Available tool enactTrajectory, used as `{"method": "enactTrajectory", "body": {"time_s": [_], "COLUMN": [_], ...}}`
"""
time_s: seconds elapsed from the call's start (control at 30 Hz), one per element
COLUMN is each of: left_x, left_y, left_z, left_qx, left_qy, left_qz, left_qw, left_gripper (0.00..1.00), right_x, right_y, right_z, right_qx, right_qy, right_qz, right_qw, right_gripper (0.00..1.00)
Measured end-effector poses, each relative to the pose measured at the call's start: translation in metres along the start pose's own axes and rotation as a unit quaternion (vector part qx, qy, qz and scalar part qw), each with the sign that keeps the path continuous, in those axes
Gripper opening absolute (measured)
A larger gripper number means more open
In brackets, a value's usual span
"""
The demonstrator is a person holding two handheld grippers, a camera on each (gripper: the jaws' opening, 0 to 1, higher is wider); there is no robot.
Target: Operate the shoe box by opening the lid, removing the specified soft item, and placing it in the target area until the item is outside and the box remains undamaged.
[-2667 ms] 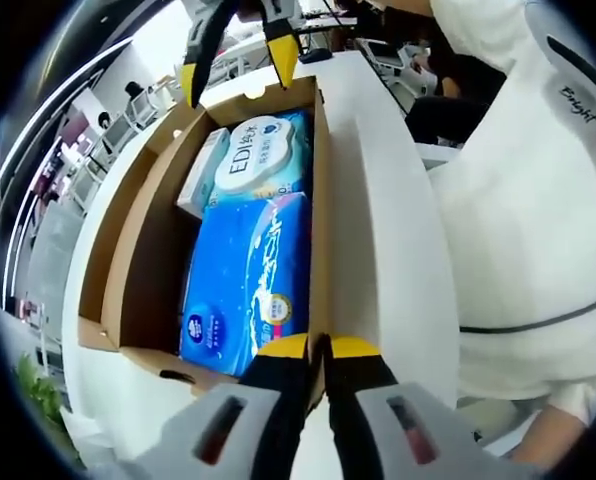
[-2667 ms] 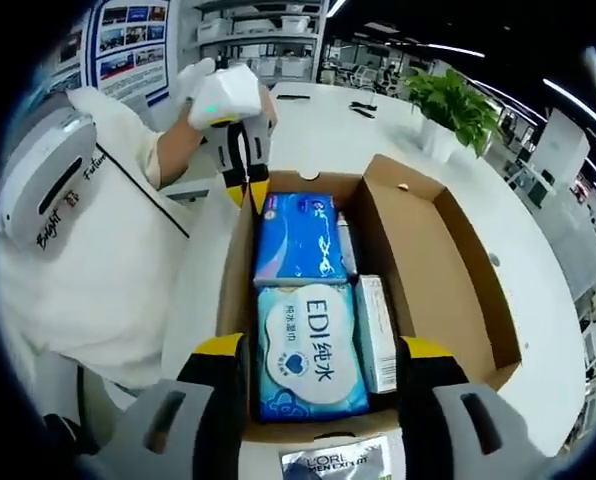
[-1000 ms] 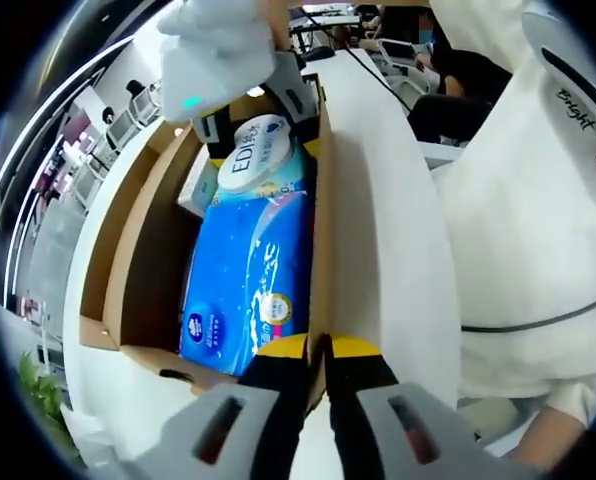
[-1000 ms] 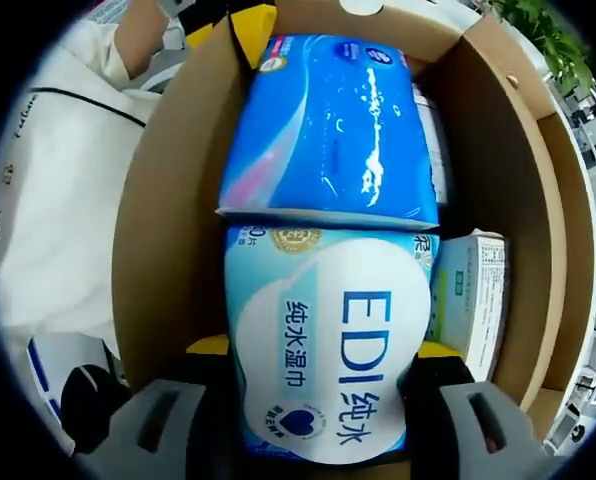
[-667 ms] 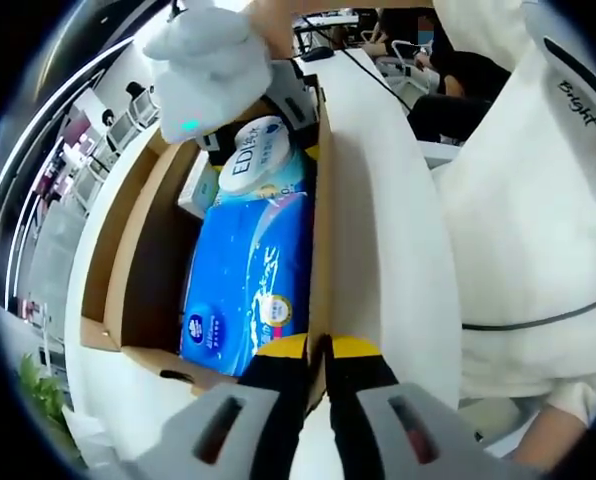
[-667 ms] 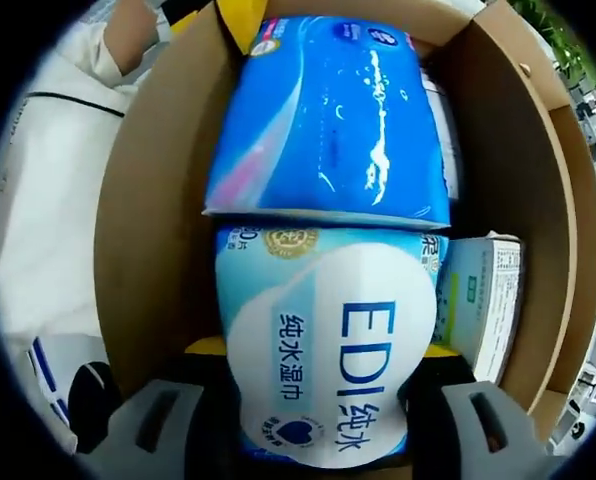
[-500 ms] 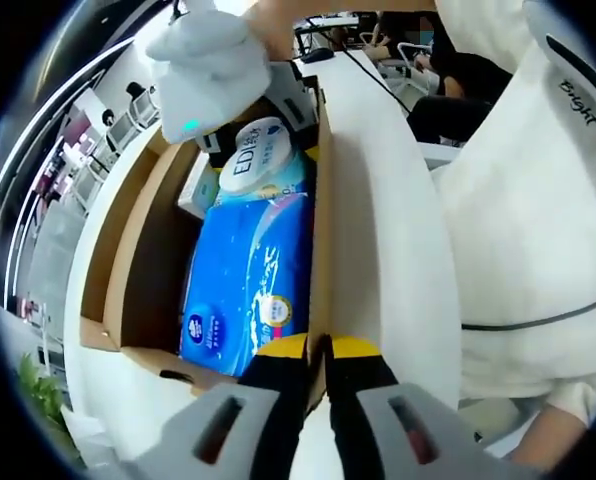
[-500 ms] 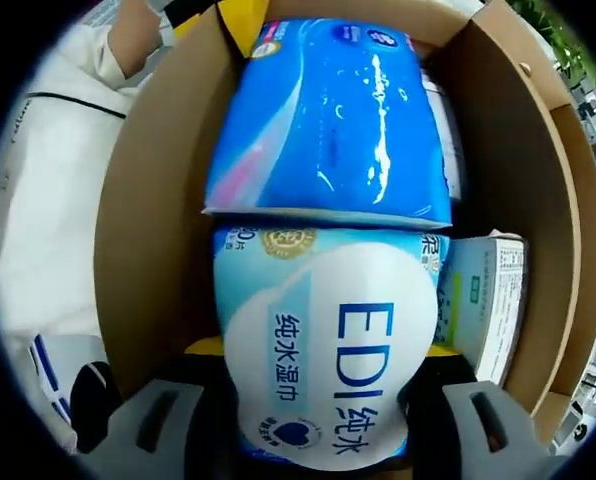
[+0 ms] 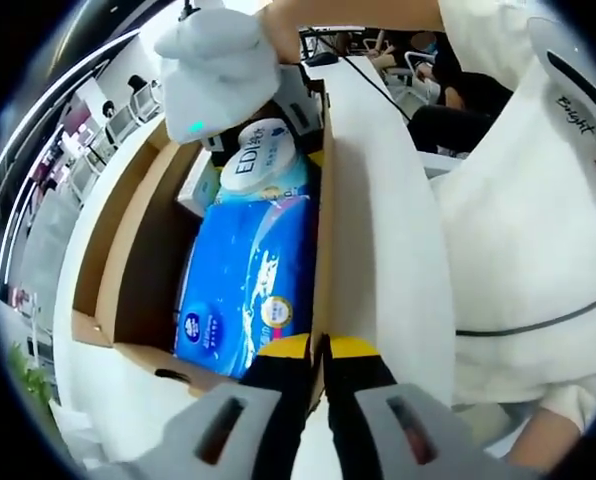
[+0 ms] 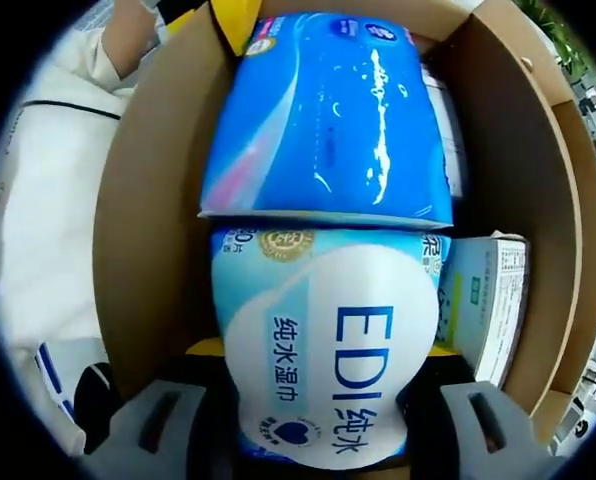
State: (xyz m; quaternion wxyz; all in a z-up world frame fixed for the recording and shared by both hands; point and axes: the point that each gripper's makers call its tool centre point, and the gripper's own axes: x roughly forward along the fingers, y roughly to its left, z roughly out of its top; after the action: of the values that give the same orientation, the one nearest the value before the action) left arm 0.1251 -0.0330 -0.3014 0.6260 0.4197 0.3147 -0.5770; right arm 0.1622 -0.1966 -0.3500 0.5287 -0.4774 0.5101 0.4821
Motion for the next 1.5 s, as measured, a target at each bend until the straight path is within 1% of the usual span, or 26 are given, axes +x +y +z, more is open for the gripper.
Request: {"method": "enactTrajectory", "body": {"time_s": [0.07, 0.1, 0.2, 0.23, 0.27, 0.3, 0.37, 0.4, 0.43, 0.47, 0.5, 0.53, 0.57, 0.7, 0.77, 0.87, 0.9, 0.93, 1.1, 1.13, 1.17, 1.27, 1.33, 1.4, 1.43, 1.5], "left_x": [0.000, 0.000, 0.000, 0.000, 0.000, 0.000, 0.000, -0.001, -0.001, -0.001, 0.000, 0.000, 0.000, 0.000, 0.000, 0.000, 0.000, 0.000, 0.000, 0.000, 0.000, 0.001, 0.001, 0.001, 0.001, 0.001], "left_y": [0.001, 0.000, -0.001, 0.000, -0.001, -0.001, -0.002, -0.002, -0.002, -0.002, -0.003, -0.002, -0.002, -0.002, -0.002, -0.001, -0.001, -0.001, -0.001, -0.001, -0.001, -0.001, 0.000, -0.001, -0.001, 0.000], "left_z": [0.000, 0.000, 0.000, 0.000, 0.000, 0.000, 0.000, 0.000, 0.000, 0.000, 0.000, 0.000, 0.001, 0.001, 0.001, 0.001, 0.001, 0.001, 0.001, 0.002, 0.002, 0.002, 0.002, 0.002, 0.002, 0.002], "left_qx": [-0.009, -0.006, 0.001, -0.001, -0.002, 0.000, 0.007, 0.006, 0.008, 0.009, 0.015, 0.016, 0.014, 0.008, 0.008, 0.010, 0.009, 0.008, 0.010, 0.009, 0.010, 0.009, 0.009, 0.009, 0.010, 0.008], "left_qy": [0.001, 0.001, -0.002, -0.002, -0.002, -0.002, -0.005, -0.007, -0.008, -0.009, -0.010, -0.009, -0.008, -0.006, -0.007, -0.009, -0.009, -0.009, -0.009, -0.009, -0.009, -0.008, -0.009, -0.009, -0.008, -0.008], "left_qz": [0.004, 0.003, -0.001, -0.002, -0.004, -0.006, -0.005, -0.005, -0.004, -0.004, -0.006, -0.005, -0.009, -0.011, -0.008, -0.003, -0.003, -0.003, -0.002, -0.001, -0.001, -0.003, -0.005, -0.005, -0.005, -0.004], "left_qw": [1.0000, 1.0000, 1.0000, 1.0000, 1.0000, 1.0000, 1.0000, 0.9999, 0.9999, 0.9999, 0.9998, 0.9998, 0.9998, 0.9999, 0.9999, 0.9999, 0.9999, 0.9999, 0.9999, 0.9999, 0.9999, 0.9999, 0.9999, 0.9999, 0.9999, 0.9999], "left_gripper": [0.04, 0.04, 0.04, 0.04, 0.03, 0.03, 0.03, 0.03, 0.03, 0.03, 0.03, 0.03, 0.03, 0.03, 0.03, 0.03, 0.03, 0.03, 0.03, 0.03, 0.03, 0.03, 0.03, 0.03, 0.03, 0.03], "right_x": [0.000, 0.000, -0.006, -0.009, -0.010, -0.008, -0.009, -0.011, -0.014, -0.016, -0.021, -0.023, -0.026, -0.032, -0.033, -0.031, -0.033, -0.033, -0.034, -0.034, -0.035, -0.043, -0.045, -0.047, -0.049, -0.053], "right_y": [-0.001, -0.001, 0.001, 0.001, 0.002, 0.005, 0.003, 0.002, 0.001, 0.002, 0.002, -0.001, 0.000, -0.009, -0.016, -0.010, -0.009, -0.008, -0.005, -0.006, -0.005, 0.000, 0.002, 0.000, 0.000, 0.000], "right_z": [0.001, 0.001, -0.001, 0.002, 0.001, 0.001, 0.000, -0.001, 0.000, 0.000, 0.004, 0.005, 0.003, 0.007, 0.008, 0.005, 0.002, 0.004, 0.004, 0.006, 0.006, 0.008, 0.008, 0.011, 0.010, 0.011], "right_qx": [-0.008, -0.010, -0.018, -0.026, -0.021, -0.021, -0.026, -0.038, -0.027, -0.020, -0.014, -0.009, -0.014, -0.020, -0.014, -0.019, -0.013, -0.021, -0.027, -0.025, -0.028, -0.024, -0.029, -0.024, -0.024, -0.039], "right_qy": [0.000, 0.002, 0.025, 0.016, 0.021, 0.015, 0.007, 0.006, -0.001, -0.004, -0.017, -0.017, -0.013, -0.009, -0.006, 0.000, 0.008, 0.005, 0.008, 0.004, 0.008, 0.003, 0.002, -0.011, -0.008, -0.011], "right_qz": [0.006, 0.004, -0.005, -0.003, 0.002, 0.011, 0.005, 0.003, 0.005, 0.015, 0.013, 0.015, 0.015, 0.007, 0.002, 0.000, -0.004, -0.004, -0.004, -0.004, -0.006, -0.007, -0.016, -0.011, -0.009, -0.020], "right_qw": [1.0000, 0.9999, 0.9995, 0.9995, 0.9996, 0.9996, 0.9996, 0.9993, 0.9996, 0.9997, 0.9997, 0.9997, 0.9997, 0.9997, 0.9999, 0.9998, 0.9999, 0.9998, 0.9996, 0.9997, 0.9996, 0.9997, 0.9994, 0.9996, 0.9996, 0.9990], "right_gripper": [0.67, 0.66, 0.62, 0.62, 0.61, 0.61, 0.61, 0.61, 0.61, 0.61, 0.61, 0.61, 0.61, 0.61, 0.61, 0.59, 0.59, 0.59, 0.58, 0.58, 0.58, 0.58, 0.58, 0.58, 0.58, 0.58]}}
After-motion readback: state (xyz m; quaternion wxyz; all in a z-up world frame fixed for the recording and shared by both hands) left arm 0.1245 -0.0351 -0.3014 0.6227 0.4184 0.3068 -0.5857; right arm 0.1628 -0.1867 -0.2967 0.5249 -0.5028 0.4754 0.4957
